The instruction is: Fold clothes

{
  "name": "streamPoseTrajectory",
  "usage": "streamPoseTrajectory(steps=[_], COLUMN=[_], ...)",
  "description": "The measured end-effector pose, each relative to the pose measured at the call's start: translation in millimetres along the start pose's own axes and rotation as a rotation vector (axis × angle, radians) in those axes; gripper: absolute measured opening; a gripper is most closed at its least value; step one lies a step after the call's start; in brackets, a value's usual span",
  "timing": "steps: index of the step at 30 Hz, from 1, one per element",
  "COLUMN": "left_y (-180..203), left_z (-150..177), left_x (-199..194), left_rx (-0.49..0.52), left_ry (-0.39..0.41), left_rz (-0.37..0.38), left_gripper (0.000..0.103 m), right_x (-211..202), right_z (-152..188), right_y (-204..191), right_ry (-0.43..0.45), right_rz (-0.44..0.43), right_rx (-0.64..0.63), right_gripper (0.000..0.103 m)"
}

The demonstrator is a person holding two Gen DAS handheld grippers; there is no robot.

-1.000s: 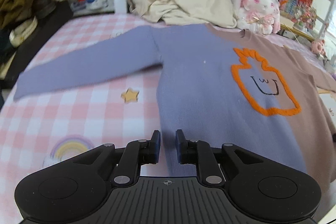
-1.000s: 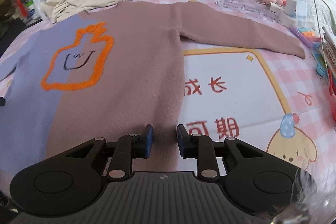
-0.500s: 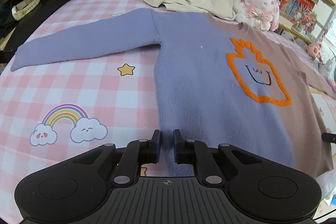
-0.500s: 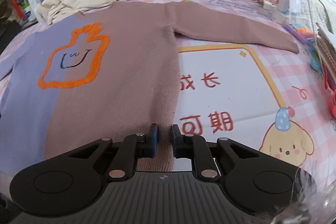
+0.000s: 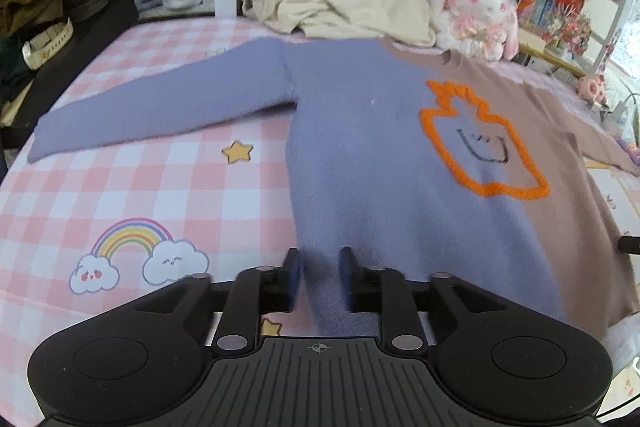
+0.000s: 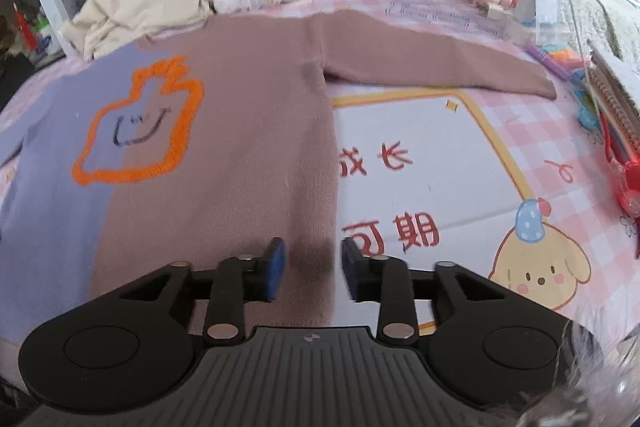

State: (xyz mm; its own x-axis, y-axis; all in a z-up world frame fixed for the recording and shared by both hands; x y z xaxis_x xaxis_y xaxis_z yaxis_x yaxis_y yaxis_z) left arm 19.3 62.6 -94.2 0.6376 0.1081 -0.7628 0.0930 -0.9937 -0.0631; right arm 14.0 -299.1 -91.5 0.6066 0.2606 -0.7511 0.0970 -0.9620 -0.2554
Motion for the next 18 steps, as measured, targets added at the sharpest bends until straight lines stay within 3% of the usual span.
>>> streamPoseTrajectory(steps=[2,3,7,10,14,18], left_y=[2,3,10,17,28,37], left_z=[-4,-6,-10,-10,-6,-2], left_x=[-8,-11,-22,-24,-22,-21], left_rx=[0.006,0.01,0.041,0.076,0.118,0.141], left_ry=[0.033,0.05,0.115,0.131,0.127,0.119], left_rz=[0.0,-0.001,-0.008,-0.005,0.009,0.024], left_gripper=[0.048,0.056,0.083,0.091,0.092,0.094], right_x=[-4,-6,-12,-17,-23,-28], right_z=[-2,-3,-4,1,7,12], right_y=[-4,-6,-14,-19,-26,-27], right_ry=[0.02,0.028,0.053,0.059,0.066,0.064], right_rz=[0.003,0.005,0.012,0.018,0.026,0.04], right_rx=[0.005,0.009,0.028,0.036,0.042,0.049], right_gripper=[0.049,0.059,0.071,0.073,0.08,0.08])
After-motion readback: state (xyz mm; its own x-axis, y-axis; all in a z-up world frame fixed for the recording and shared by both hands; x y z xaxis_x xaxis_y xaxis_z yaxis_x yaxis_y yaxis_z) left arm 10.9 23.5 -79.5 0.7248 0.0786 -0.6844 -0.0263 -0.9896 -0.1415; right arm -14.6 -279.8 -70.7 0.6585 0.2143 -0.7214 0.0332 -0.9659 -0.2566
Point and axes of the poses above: each gripper's, at about its wrist camera, not at the fingertips, and x roughly the way its jaws point, y to its right, z to its underside, the point moved 7 cm from there along x, roughly the way its jaws point, and after that the axes turned 13 degrees about -z, right-handed, at the moved point
